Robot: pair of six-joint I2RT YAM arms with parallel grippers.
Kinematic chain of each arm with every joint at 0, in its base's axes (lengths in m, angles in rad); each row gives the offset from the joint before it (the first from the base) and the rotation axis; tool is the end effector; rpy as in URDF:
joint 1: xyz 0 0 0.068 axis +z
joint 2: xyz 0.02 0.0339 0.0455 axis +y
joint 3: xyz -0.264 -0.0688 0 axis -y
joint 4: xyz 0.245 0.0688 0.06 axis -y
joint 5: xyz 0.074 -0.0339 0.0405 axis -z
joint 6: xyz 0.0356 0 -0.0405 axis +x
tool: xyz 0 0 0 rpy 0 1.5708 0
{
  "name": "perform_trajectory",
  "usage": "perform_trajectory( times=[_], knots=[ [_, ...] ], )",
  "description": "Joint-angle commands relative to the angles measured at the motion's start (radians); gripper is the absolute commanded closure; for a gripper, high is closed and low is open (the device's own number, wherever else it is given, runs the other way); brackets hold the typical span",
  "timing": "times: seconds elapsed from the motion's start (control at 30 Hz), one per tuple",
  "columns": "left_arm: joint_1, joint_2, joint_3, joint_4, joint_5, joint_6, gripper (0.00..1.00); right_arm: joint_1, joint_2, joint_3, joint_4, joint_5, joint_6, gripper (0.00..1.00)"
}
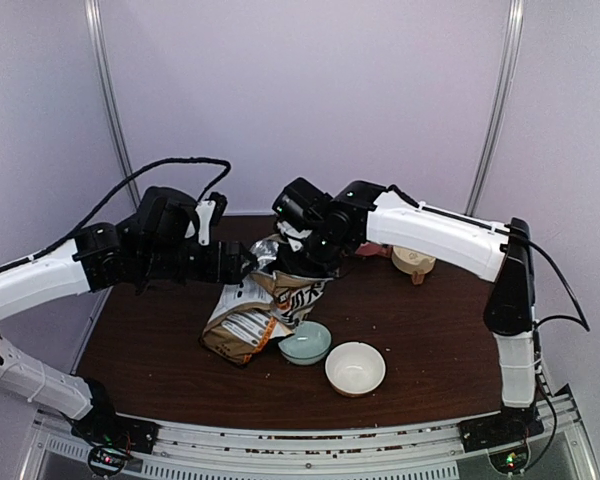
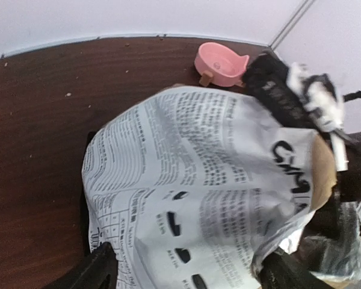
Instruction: Serve the pet food
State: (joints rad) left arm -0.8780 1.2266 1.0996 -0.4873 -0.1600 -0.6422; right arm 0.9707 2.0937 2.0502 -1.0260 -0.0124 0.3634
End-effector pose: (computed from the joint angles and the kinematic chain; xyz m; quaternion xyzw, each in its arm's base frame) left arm 0.1773 -0.2047 0.3276 0.0676 0.8831 -0.2647 0.3814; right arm 0.2548 0.3732 0.2954 -0.2911 0.9240 0.1582 0.1911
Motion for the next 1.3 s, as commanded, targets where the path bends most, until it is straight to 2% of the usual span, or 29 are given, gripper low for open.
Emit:
perform_trajectory(
  times=[0.0,0.17,0.33,0.57,0.7,0.9,1.1,1.27],
  knots=[
    [0.122,-0.037,-0.245,0.021,0.009,-0.164,0.19,-0.012,0.076,-0.071,0.035,-0.144,-0.006,1.0],
    [0.176,-0.034,-0.399,0.159,0.024,-0.215,0.38,-0.019,0.078,-0.102,0.085,-0.243,0.006,1.0],
    [0.177,0.019,-0.417,0.287,0.127,-0.187,0.64,-0.019,0.076,-0.121,0.152,-0.378,0.012,1.0],
    [0.177,0.034,-0.383,0.332,0.191,-0.116,0.82,-0.019,0.091,-0.128,0.276,-0.569,0.048,1.0],
    [0.176,0.052,-0.376,0.332,0.208,-0.105,0.86,-0.018,0.098,-0.111,0.325,-0.669,0.079,1.0],
    [0.176,0.025,-0.36,0.292,0.176,-0.107,0.85,-0.027,0.048,-0.114,0.388,-0.774,0.131,1.0],
    [0.177,-0.066,-0.276,0.123,0.069,-0.062,0.55,-0.052,-0.046,-0.19,0.502,-0.845,0.227,1.0],
    [0.14,-0.125,-0.145,0.014,0.063,-0.003,0.31,-0.069,-0.112,-0.264,0.612,-0.881,0.306,1.0]
  ],
)
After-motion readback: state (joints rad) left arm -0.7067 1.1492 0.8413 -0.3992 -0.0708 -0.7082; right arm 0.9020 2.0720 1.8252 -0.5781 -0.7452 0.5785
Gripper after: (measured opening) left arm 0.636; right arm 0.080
